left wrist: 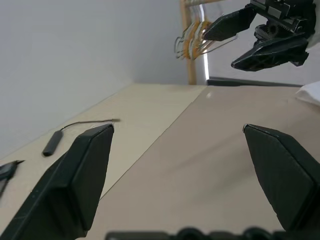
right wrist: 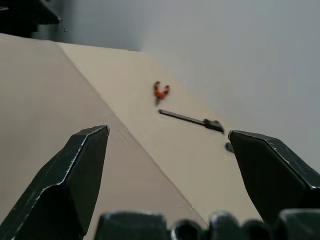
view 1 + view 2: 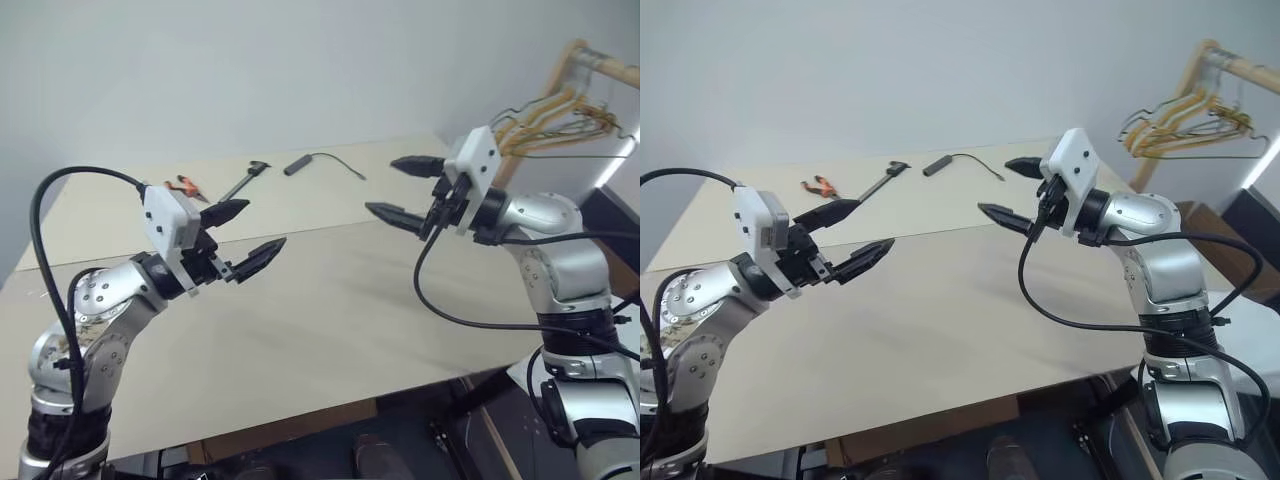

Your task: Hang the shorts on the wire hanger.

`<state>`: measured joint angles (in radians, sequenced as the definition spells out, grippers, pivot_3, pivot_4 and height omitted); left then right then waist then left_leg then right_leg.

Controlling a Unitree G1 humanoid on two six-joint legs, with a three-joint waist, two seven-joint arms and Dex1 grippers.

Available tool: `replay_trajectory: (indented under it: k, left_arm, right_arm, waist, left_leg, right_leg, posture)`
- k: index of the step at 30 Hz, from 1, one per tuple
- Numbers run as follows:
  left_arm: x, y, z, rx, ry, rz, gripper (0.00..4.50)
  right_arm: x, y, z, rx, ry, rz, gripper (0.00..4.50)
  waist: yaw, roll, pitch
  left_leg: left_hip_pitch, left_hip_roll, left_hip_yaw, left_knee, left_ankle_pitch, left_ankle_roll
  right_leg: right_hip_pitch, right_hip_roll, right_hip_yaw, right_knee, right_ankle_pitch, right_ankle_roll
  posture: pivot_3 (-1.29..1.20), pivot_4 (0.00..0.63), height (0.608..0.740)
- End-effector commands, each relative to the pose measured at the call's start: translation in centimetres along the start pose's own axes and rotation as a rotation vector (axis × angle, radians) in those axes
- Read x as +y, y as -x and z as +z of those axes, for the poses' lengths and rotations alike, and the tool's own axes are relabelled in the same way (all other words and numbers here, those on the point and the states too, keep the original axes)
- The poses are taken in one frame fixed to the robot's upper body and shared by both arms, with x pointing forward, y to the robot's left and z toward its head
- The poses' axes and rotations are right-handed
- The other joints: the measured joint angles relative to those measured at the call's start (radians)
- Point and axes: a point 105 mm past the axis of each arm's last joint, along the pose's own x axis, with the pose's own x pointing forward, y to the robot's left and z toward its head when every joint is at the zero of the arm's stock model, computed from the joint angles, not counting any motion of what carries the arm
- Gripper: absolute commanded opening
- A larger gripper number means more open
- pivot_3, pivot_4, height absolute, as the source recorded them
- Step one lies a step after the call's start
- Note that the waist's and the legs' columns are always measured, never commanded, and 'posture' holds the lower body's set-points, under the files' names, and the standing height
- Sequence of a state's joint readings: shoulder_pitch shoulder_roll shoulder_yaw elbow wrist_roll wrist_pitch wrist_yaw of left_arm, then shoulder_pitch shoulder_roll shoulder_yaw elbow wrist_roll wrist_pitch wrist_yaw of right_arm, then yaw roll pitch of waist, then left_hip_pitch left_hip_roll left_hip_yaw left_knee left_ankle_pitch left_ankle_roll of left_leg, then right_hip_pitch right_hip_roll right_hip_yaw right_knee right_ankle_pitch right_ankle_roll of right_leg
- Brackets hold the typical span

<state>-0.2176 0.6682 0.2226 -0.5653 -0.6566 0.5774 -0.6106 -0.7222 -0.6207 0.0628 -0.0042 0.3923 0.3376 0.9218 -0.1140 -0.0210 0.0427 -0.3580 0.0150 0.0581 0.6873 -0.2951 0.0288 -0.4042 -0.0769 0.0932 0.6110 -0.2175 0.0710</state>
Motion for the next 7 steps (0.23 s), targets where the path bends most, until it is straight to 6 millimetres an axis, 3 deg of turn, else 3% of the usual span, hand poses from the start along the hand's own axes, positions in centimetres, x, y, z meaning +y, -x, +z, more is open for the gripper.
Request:
replay_trajectory:
  k: [1, 7]
  left_arm:
    - [-0.01, 0.45, 1.03, -0.005, -0.063, 0.030, 4.50]
    - [0.09, 0.63, 0.55, 0.028, -0.065, 0.046, 4.50]
  right_arm:
    - [-0.12, -0.30, 1.18, -0.035, 0.051, 0.029, 4.45]
    - [0.06, -0.57, 0.91, -0.031, 0.053, 0.046, 4.45]
  waist:
    - [0.034, 0.000, 0.000]
    - [0.088, 0.000, 0.000]
  left_leg:
    - [0.000, 0.000, 0.001, 0.000, 0.000, 0.000]
    - [-0.001, 0.000, 0.001, 0.000, 0.000, 0.000]
  right_leg:
    - [-0.001, 0.001, 0.000, 0.000, 0.000, -0.001]
    - [-0.001, 0.000, -0.003, 0.000, 0.000, -0.002]
  posture:
    - [0.06, 0.000, 0.740]
    - [0.05, 0.000, 0.740]
